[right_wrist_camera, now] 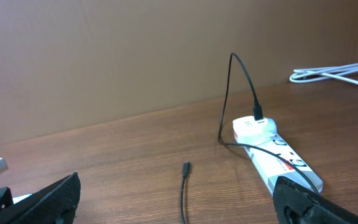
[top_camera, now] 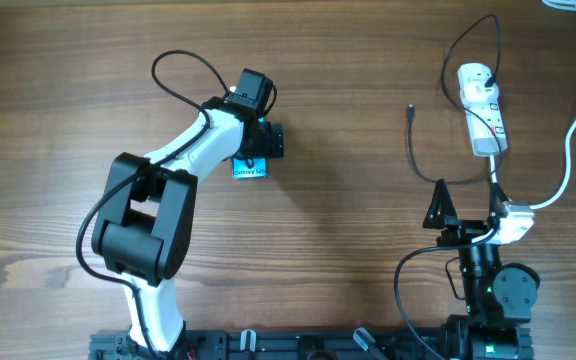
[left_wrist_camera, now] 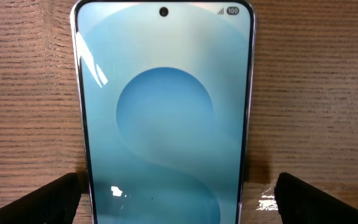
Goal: Plug charger to phone and switch on socket
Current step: 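Reach the left gripper down over the Galaxy S25 phone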
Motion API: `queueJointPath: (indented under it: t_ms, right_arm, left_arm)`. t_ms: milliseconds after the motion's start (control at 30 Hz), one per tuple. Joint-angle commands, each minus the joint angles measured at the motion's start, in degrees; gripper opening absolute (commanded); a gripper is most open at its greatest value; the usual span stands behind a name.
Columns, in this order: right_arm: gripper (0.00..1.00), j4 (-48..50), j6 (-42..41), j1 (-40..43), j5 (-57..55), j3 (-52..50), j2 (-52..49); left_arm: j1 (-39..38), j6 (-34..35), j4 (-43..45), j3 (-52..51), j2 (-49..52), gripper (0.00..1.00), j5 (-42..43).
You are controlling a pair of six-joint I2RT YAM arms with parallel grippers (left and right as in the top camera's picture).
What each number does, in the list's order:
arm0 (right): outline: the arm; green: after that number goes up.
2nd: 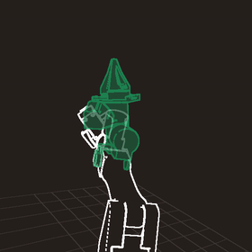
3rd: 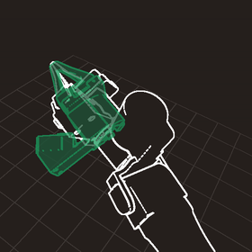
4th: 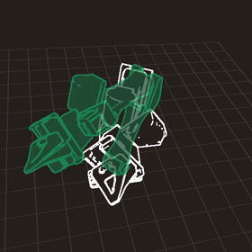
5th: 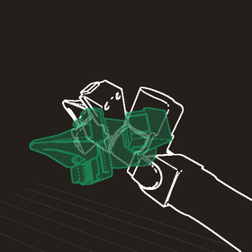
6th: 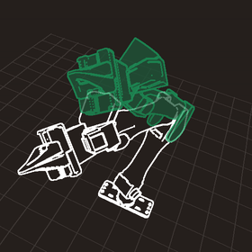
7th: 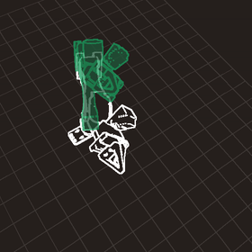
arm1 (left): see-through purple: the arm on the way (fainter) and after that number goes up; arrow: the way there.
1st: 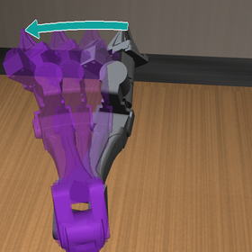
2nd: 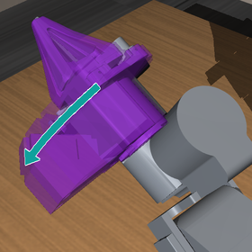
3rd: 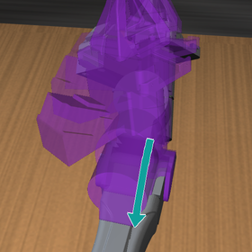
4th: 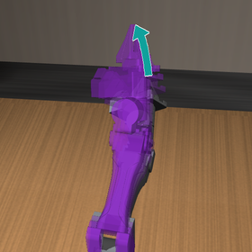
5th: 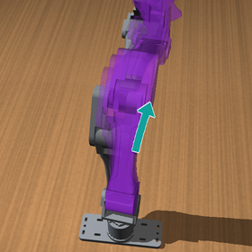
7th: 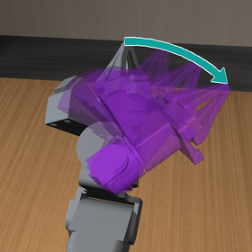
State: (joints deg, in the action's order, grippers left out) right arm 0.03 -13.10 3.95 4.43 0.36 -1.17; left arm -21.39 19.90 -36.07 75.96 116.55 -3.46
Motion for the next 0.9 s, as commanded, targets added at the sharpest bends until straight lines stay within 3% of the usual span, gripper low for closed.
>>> queueJointPath:
  t_ms: [0,233,400,533,867]
  right_arm:
    - [1.00,0.1,1.1,0.4,-0.9,-0.1,0.4]
    - [1.00,0.1,1.1,0.4,-0.9,-0.1,0.4]
    - [1.00,0.1,1.1,0.4,-0.9,-0.1,0.4]
    - [1.00,0.1,1.1,0.4,-0.9,-0.1,0.4]
    - [1.00,0.1,1.1,0.4,-0.9,-0.1,0.4]
  left_arm:
    - [-0.3,4.6,-1.4,-4.6,5.0,1.00,4.9]
    - [-0.3,6.1,0.7,-9.1,5.1,1.00,1.4]
    - [-0.3,3.0,4.0,-11.2,5.1,0.99,1.2]
    - [-0.3,2.8,4.4,-11.2,5.1,0.76,1.2]
    - [-0.2,0.0,4.5,-9.7,4.9,0.55,0.8]
